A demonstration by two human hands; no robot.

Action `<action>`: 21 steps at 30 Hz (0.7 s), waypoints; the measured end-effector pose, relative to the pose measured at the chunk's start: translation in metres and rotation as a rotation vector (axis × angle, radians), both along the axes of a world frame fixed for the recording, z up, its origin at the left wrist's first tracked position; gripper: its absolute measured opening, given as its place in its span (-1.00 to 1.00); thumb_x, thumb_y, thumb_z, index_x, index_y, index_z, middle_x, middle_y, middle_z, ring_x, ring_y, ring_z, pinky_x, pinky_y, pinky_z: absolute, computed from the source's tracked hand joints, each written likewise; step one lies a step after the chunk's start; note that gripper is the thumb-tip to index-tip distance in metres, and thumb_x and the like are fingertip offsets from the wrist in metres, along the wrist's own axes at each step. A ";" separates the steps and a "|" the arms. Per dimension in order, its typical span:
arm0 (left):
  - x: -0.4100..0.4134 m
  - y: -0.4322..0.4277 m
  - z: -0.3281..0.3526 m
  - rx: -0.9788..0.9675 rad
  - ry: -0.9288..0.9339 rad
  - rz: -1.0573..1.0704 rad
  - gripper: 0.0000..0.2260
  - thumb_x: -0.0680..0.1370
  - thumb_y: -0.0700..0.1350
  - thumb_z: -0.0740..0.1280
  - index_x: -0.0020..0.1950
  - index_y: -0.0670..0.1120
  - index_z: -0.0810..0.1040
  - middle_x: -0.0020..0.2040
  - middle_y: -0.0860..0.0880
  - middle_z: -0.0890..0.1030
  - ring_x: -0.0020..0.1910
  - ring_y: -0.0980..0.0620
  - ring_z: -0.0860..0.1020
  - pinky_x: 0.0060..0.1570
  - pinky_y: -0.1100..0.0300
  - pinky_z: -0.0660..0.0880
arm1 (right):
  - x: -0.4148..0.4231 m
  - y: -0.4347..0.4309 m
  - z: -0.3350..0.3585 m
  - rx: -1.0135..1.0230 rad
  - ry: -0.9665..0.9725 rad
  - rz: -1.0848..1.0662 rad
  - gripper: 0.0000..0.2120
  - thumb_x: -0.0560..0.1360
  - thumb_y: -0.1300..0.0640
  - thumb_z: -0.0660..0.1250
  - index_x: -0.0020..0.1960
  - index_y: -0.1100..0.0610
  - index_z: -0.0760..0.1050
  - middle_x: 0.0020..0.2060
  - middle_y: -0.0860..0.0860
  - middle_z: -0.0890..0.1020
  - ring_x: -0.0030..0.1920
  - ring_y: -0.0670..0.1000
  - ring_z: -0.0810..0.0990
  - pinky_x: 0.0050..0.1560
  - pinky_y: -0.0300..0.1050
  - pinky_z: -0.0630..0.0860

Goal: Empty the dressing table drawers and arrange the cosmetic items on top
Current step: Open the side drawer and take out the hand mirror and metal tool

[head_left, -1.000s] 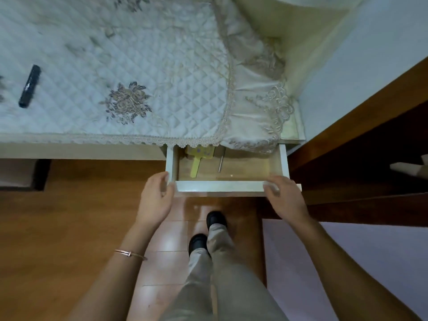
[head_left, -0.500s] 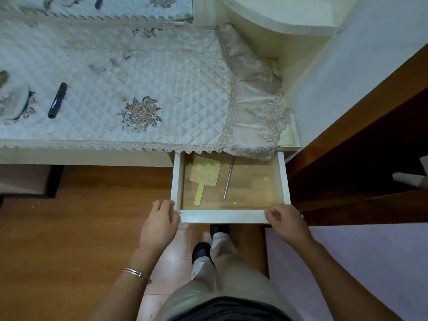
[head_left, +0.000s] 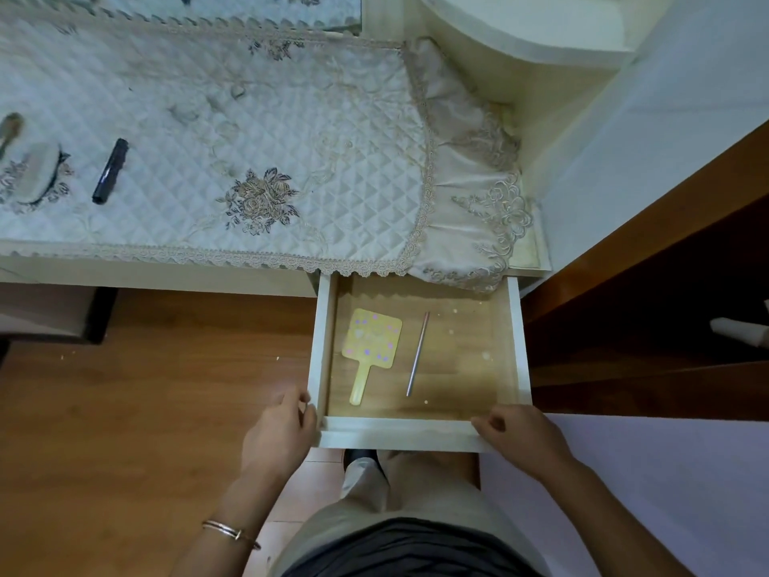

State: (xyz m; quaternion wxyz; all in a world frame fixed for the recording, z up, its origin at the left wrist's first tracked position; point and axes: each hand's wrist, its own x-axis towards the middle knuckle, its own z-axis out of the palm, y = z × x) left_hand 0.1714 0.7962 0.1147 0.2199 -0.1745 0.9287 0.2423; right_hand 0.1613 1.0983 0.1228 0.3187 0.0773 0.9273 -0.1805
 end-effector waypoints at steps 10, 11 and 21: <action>-0.049 0.054 -0.026 0.066 -0.064 -0.227 -0.71 0.54 -0.12 0.19 0.25 -0.11 0.37 0.18 -0.13 0.48 0.12 -0.17 0.50 -0.03 0.05 0.45 | -0.065 -0.059 -0.030 -0.207 -0.117 -0.135 -0.80 0.49 0.10 0.29 0.05 0.16 0.57 0.02 0.09 0.66 0.03 0.05 0.59 -0.02 -0.15 0.47; -0.054 0.059 -0.035 0.047 -0.121 -0.233 -0.68 0.54 -0.11 0.19 0.29 -0.13 0.33 0.23 -0.16 0.46 0.14 -0.19 0.49 0.02 0.02 0.45 | -0.070 -0.067 -0.037 -0.208 -0.122 -0.148 -0.78 0.48 0.11 0.29 0.08 0.15 0.56 0.05 0.10 0.65 0.08 0.08 0.58 0.06 -0.13 0.48; -0.063 0.074 -0.091 0.012 -0.242 0.015 -0.73 0.56 -0.20 0.14 0.24 -0.22 0.24 0.25 -0.23 0.39 0.17 -0.23 0.45 0.12 -0.01 0.40 | -0.093 -0.095 -0.077 -0.190 -0.140 -0.318 -0.74 0.46 0.15 0.28 0.07 0.29 0.48 0.02 0.26 0.61 -0.01 0.26 0.62 -0.05 0.06 0.59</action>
